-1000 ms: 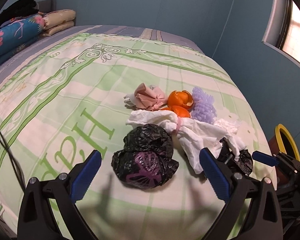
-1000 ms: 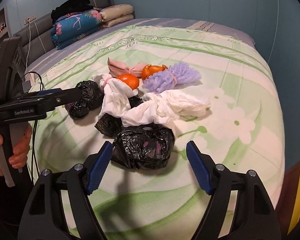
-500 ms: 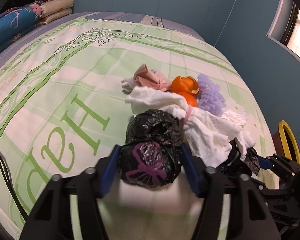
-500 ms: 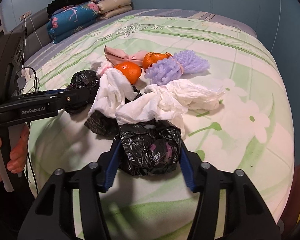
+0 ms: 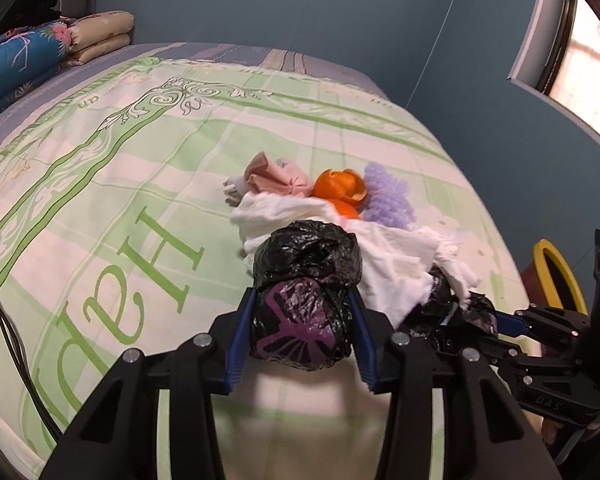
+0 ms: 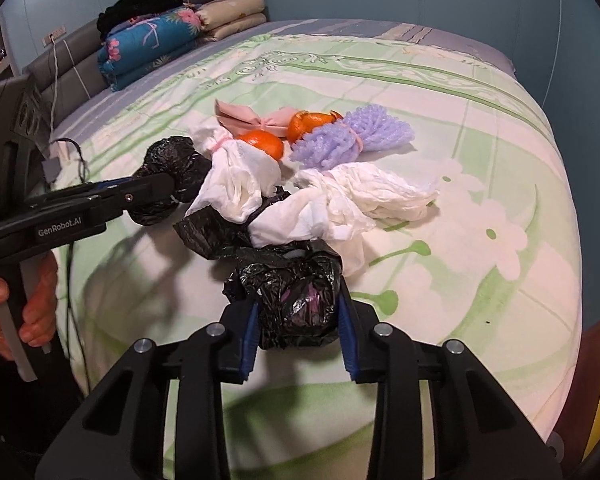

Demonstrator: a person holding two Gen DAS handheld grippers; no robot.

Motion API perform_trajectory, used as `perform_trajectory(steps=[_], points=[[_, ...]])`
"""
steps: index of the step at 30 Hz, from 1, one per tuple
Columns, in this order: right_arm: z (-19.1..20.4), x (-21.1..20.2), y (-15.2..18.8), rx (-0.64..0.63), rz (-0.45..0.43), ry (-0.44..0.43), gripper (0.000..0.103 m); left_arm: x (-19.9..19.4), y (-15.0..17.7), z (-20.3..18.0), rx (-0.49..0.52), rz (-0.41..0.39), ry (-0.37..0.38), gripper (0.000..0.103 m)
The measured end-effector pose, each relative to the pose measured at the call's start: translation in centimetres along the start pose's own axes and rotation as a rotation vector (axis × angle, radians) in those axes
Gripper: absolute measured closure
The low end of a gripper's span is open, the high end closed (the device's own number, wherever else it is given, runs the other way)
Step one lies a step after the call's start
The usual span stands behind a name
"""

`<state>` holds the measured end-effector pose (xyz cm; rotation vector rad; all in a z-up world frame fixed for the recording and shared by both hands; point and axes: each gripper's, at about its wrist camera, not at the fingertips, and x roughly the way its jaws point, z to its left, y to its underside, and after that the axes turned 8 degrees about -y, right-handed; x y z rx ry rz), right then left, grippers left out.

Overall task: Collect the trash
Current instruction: 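Lift both black bags and carry them over the yellow-rimmed bin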

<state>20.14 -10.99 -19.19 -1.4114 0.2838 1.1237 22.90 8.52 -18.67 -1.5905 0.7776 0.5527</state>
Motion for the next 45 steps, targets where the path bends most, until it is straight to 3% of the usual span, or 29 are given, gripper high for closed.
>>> perform_trajectory(steps=[6, 24, 31, 45], points=[[0.3, -1.9, -0.3, -0.008, -0.041, -0.023, 0.072, -1.6, 0.0, 0.7, -0.033, -0.047, 0.043, 0.061], [-1.7, -6.9, -1.1, 0.042, -0.184, 0.024, 0.072, -5.0, -0.1, 2.4, -0.118, -0.14, 0.048, 0.061], [-3.9, -8.8, -1.5, 0.1, -0.239, 0.056, 0.072, -7.7, -0.4, 1.5, -0.107, -0.209, 0.041, 0.061], [-4.8, -14.1, -1.8, 0.127, -0.386, 0.059, 0.072, -12.0, -2.0, -0.4, -0.087, -0.307, 0.006, 0.061]])
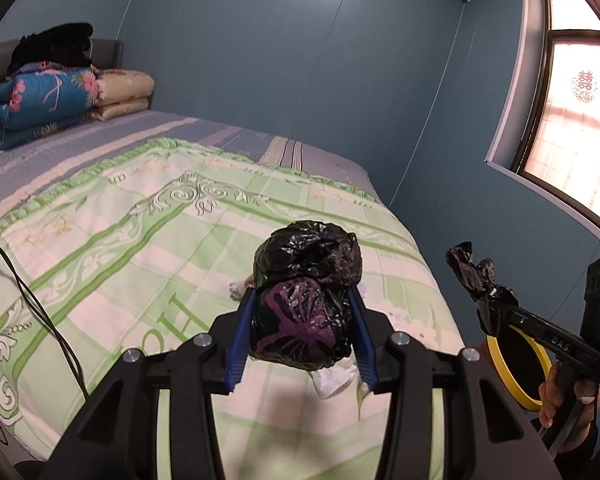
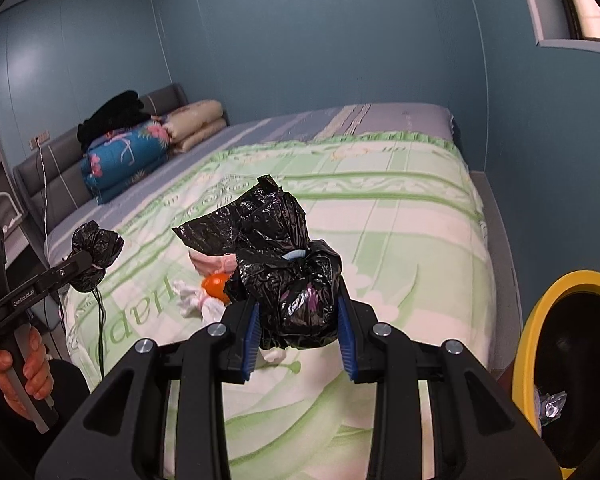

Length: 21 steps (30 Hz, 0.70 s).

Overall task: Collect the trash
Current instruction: 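Lift both black bags and carry them over the yellow-rimmed bin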

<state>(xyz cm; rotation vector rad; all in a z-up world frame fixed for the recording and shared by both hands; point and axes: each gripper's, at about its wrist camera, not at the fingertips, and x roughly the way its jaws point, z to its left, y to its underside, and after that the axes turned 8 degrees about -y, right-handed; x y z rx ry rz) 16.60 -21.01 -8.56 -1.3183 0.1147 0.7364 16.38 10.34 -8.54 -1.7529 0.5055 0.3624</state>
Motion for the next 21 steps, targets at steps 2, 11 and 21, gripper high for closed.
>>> perform_trajectory(steps=[2, 11, 21], points=[[-0.1, -0.8, -0.3, 0.002, -0.022, -0.001, 0.072, -0.4, -0.3, -0.4, 0.002, -0.008, 0.007, 0.061], [-0.5, -4.0, -1.4, 0.009, -0.114, 0.012, 0.072, -1.6, -1.7, -3.6, 0.045, -0.03, 0.044, 0.061], [-1.9, -6.4, -1.9, 0.039, -0.162, 0.039, 0.072, 0.2, -2.2, -10.2, 0.142, 0.001, 0.133, 0.061]])
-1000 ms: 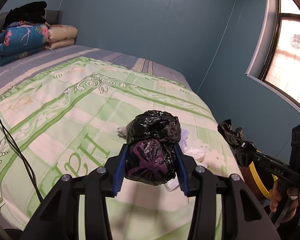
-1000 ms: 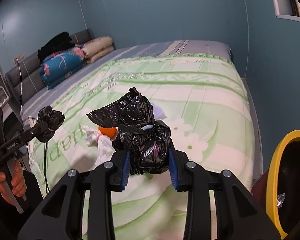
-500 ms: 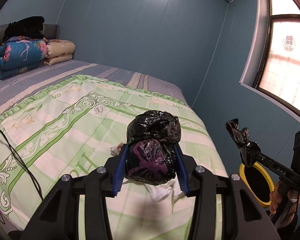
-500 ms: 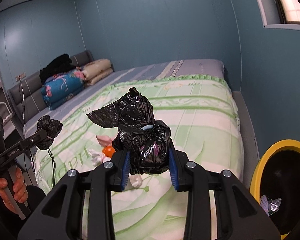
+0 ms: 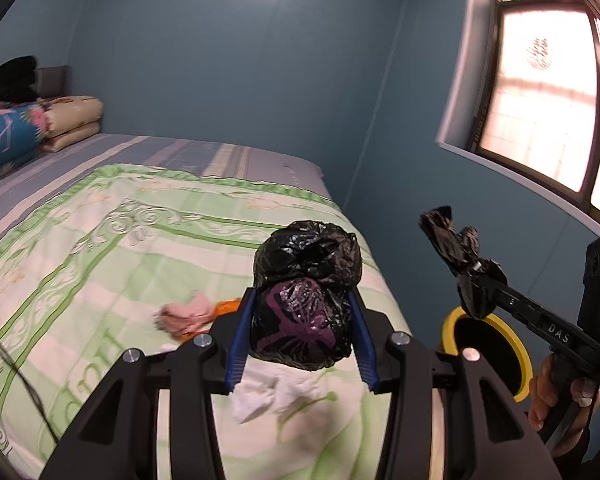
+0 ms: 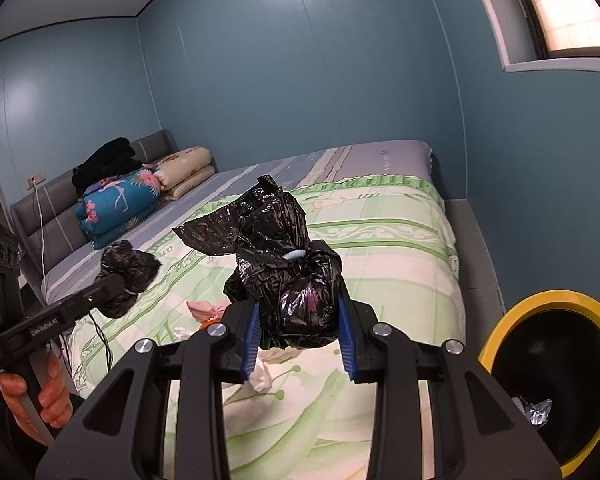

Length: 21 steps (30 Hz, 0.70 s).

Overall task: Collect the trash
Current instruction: 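Lift both black bags and carry them over the yellow-rimmed bin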

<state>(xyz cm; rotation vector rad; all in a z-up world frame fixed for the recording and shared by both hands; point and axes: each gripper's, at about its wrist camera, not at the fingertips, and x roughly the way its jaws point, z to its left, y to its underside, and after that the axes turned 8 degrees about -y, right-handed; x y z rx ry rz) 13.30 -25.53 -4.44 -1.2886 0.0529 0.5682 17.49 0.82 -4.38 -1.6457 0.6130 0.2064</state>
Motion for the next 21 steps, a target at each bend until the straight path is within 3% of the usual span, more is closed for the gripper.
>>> perform_trajectory(steps=[10, 13, 21], points=[[-3.3, -3.5, -1.2, 0.066, -0.086, 0.109, 0.072, 2.7, -0.9, -5.8, 0.072, 0.027, 0.084, 0.061], [-4.5, -5.2, -1.7, 0.065, -0.148, 0.186, 0.072, 3.6, -1.1, -7.5, 0.086, 0.043, 0.113, 0.061], [-7.5, -8.6, -2.4, 0.111, -0.218, 0.285, 0.072, 5.1, -1.2, -12.4, 0.139, 0.074, 0.188, 0.061]])
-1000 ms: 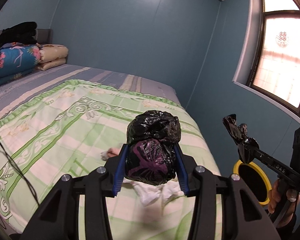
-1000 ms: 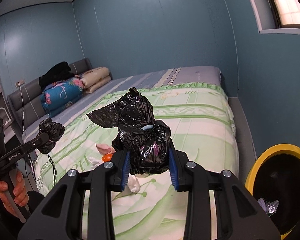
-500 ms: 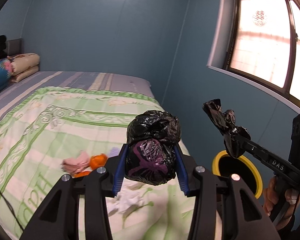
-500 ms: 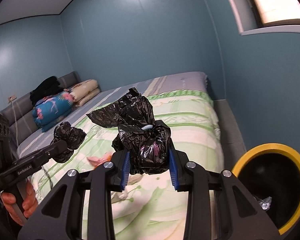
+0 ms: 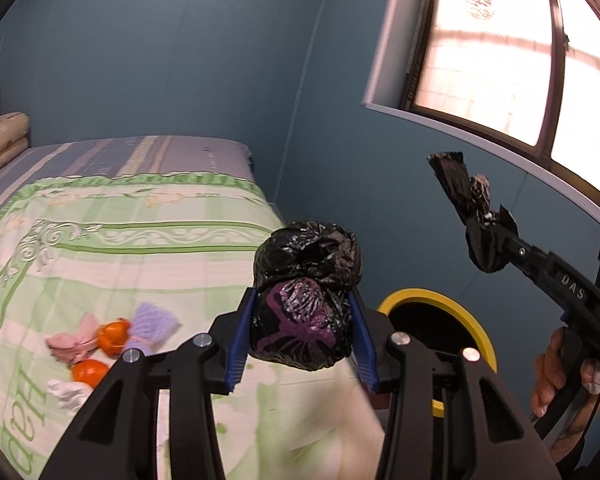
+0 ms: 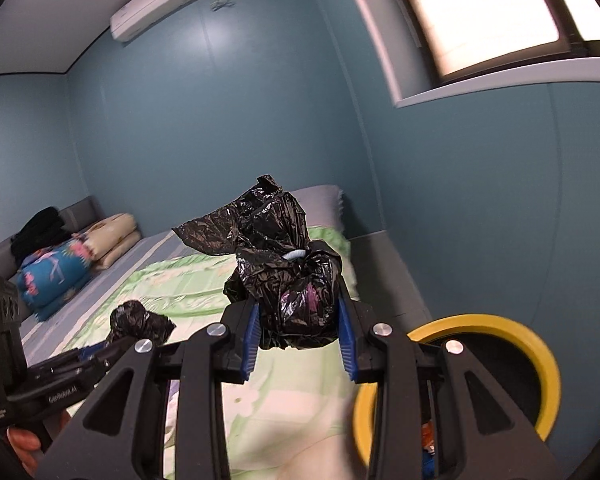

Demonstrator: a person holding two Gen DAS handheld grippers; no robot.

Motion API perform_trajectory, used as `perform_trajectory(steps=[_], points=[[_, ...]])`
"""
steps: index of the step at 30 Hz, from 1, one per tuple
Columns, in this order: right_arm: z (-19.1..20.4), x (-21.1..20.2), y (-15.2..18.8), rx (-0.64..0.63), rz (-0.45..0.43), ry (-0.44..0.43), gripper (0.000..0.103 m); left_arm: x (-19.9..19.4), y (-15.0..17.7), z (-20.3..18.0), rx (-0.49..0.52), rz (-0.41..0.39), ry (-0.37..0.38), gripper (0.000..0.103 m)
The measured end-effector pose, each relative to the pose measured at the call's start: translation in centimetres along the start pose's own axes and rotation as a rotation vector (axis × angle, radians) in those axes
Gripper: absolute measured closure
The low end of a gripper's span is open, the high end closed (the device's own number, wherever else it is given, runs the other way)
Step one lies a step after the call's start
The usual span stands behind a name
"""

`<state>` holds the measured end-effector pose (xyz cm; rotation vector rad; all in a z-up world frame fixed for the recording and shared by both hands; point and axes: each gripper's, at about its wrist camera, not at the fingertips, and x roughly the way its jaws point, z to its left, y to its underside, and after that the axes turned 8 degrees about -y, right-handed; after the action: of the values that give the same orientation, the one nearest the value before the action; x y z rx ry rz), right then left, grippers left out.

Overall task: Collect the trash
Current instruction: 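Lift both black bags and carry them over the yellow-rimmed bin, then open the right tool and left tool to drop the black bags into the bin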

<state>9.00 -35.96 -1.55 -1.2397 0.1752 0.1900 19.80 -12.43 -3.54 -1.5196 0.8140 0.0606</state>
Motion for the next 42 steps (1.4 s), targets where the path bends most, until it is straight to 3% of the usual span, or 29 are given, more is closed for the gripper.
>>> perform_trajectory(steps=[16, 29, 42], points=[[-4.9, -3.3, -1.6, 0.035, -0.09, 0.197, 0.072, 3.7, -0.3, -7.7, 0.038, 0.039, 0.127, 0.061], [-7.3, -4.4, -1.2, 0.066, -0.049, 0.298, 0.071, 7.4, 1.3, -12.9, 0.108, 0.114, 0.189, 0.061], [-9.1, -2.1, 0.1, 0.119, 0.055, 0.362, 0.071, 10.9, 3.6, -16.6, 0.149, 0.206, 0.204, 0.061]])
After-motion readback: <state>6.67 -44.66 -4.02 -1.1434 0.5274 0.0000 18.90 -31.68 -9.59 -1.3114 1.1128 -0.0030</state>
